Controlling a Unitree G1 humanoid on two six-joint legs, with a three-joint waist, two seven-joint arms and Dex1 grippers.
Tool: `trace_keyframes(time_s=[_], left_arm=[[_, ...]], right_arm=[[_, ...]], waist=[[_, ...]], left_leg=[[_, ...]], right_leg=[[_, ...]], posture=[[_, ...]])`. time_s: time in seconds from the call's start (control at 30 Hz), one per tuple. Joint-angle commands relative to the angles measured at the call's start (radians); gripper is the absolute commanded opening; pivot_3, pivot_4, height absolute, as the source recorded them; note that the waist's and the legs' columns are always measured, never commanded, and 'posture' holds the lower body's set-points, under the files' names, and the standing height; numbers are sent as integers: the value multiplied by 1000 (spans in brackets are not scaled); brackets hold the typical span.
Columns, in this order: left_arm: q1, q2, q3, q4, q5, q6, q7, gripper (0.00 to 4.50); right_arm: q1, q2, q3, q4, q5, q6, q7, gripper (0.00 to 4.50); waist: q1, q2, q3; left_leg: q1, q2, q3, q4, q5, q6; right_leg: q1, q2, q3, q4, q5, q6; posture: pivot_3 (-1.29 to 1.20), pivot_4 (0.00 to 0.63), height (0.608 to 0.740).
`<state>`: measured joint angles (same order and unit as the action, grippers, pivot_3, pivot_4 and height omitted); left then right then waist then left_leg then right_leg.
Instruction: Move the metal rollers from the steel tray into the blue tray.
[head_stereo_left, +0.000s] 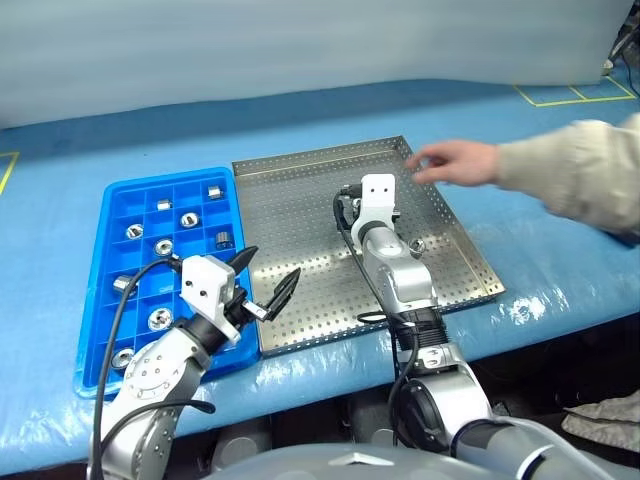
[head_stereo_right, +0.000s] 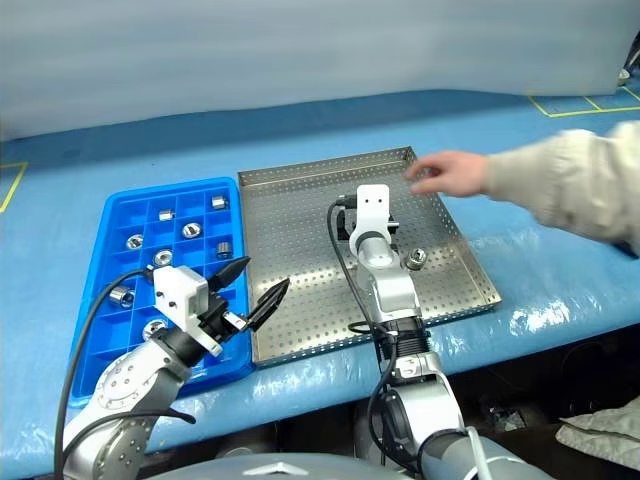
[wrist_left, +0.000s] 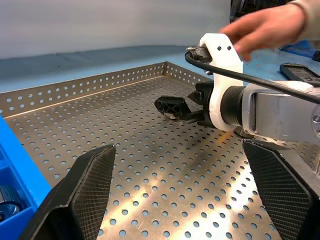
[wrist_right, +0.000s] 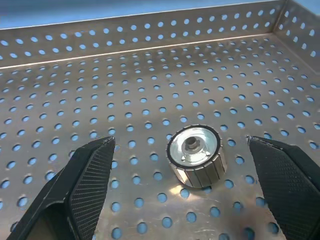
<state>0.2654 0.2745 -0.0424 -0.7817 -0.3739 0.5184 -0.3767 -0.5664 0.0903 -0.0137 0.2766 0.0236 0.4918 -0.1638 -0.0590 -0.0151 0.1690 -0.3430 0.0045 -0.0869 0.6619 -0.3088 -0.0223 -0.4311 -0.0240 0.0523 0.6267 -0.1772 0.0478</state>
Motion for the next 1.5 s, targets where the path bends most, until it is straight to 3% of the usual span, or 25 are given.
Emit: trace_keyframes(time_s=[0.03, 1.27, 1.5], left_arm=[[8, 1, -8, -19, -26, -29, -13, 4431], [-35, 13, -50, -22, -40, 13, 30, 4431], [-34, 12, -51, -24, -41, 13, 35, 4431]], right_arm=[[-9, 3, -11, -1, 1, -19, -3, 4500], [3, 5, 5, 12, -4, -12, 25, 4500], [8, 7, 41, -51, 56, 65, 167, 4500]], waist=[[0, 0, 0], [-1, 3, 0], [-1, 3, 0]], left_leg=[[0, 0, 0, 0, 0, 0], [0, 0, 0, 0, 0, 0], [0, 0, 0, 0, 0, 0]], right_leg=[[0, 0, 0, 0, 0, 0], [0, 0, 0, 0, 0, 0], [0, 0, 0, 0, 0, 0]], posture=[[31, 150, 740], [37, 150, 740], [40, 150, 740]])
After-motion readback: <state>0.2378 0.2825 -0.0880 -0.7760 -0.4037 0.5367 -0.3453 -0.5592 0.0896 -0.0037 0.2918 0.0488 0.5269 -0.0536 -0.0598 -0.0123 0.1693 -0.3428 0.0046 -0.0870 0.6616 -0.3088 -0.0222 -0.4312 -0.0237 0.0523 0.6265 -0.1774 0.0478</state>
